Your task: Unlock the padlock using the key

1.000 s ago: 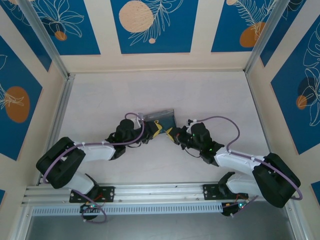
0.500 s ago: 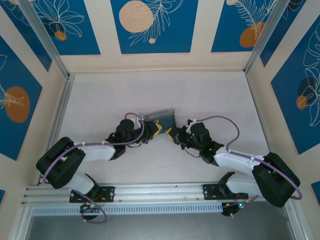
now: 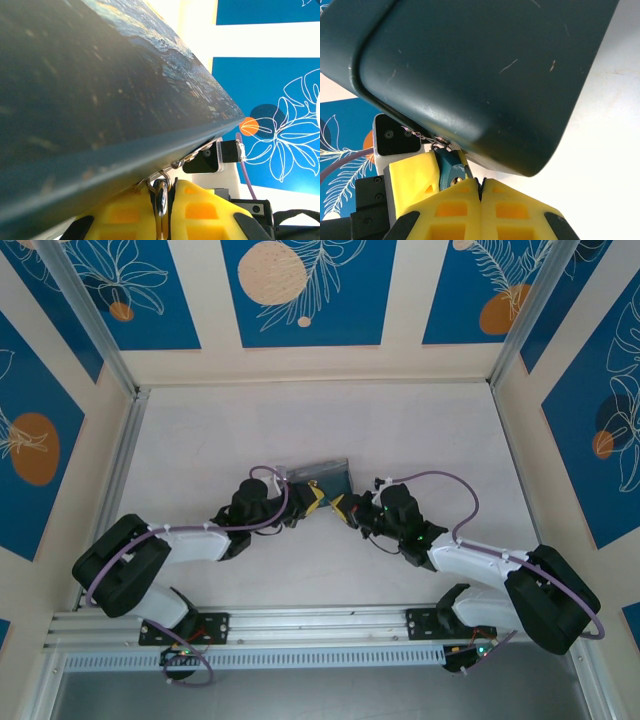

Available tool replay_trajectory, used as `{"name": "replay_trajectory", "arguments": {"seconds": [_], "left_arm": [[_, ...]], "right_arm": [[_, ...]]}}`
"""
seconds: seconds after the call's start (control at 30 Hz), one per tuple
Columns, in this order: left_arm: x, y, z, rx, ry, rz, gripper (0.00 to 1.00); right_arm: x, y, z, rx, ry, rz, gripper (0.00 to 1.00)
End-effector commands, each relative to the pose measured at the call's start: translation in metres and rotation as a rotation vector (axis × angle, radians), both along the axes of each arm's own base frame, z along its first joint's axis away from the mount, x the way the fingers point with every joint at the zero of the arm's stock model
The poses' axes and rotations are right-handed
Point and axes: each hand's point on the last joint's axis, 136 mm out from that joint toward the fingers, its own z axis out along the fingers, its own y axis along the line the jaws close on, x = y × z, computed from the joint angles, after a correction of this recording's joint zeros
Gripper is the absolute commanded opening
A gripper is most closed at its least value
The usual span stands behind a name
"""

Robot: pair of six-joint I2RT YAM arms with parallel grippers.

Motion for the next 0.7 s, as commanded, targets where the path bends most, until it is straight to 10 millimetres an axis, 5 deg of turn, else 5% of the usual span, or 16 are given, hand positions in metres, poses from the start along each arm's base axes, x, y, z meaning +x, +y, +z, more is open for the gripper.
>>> {"name": "replay_trajectory", "arguments": {"seconds": [0.0,0.67], "left_arm": [[0.0046,0.0028,0.0077,-0.015,-0.052,0.014,0.00],[0.0048,0.0064,0.0019,0.006,-0.040,0.031,0.00]], "right_arm": [[0.0082,0.0094,0.0325,0.053,-0.075,0.002,0.00],[0.0041,0.0089,0.0336,0.043,-0.076,0.012,0.00]]}}
